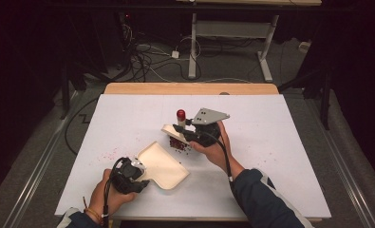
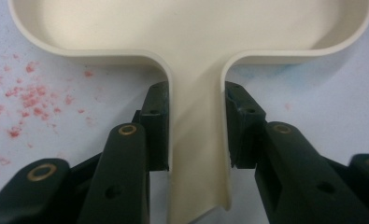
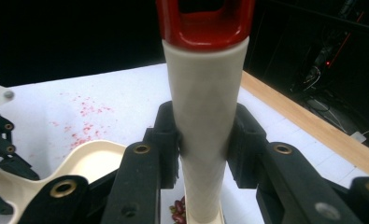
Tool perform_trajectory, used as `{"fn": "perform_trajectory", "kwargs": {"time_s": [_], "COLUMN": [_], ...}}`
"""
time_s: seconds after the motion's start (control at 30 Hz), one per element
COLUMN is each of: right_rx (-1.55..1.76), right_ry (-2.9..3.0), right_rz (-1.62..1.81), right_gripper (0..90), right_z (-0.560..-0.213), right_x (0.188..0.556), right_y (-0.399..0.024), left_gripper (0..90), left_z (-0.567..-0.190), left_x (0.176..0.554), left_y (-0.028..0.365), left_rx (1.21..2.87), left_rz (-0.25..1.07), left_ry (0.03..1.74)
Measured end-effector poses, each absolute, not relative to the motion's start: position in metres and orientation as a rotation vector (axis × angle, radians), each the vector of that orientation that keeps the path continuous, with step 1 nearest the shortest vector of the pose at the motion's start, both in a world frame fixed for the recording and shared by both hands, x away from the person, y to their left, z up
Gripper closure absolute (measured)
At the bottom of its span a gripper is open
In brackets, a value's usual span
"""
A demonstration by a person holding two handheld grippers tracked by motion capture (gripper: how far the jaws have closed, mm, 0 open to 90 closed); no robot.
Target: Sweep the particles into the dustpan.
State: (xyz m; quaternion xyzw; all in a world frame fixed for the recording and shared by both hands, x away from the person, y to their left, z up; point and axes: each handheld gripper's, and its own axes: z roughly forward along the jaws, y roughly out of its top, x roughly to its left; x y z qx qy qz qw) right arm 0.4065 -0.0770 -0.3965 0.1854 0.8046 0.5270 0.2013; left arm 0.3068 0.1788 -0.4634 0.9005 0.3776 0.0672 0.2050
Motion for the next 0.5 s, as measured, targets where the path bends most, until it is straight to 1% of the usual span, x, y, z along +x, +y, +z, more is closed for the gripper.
{"fn": "perform_trajectory", "kwargs": {"time_s": [0.5], "right_rx": [0.540], "right_ry": [2.259], "right_rz": [1.512], "right_gripper": [69.5], "right_z": [-0.392], "right_x": [0.375], "right_y": [-0.060], "left_gripper": [64.3], "left_z": [-0.465], "left_x": [0.320], "left_y": [0.176], "left_rx": [2.486], "left_rz": [0.151], "left_ry": [1.106]}}
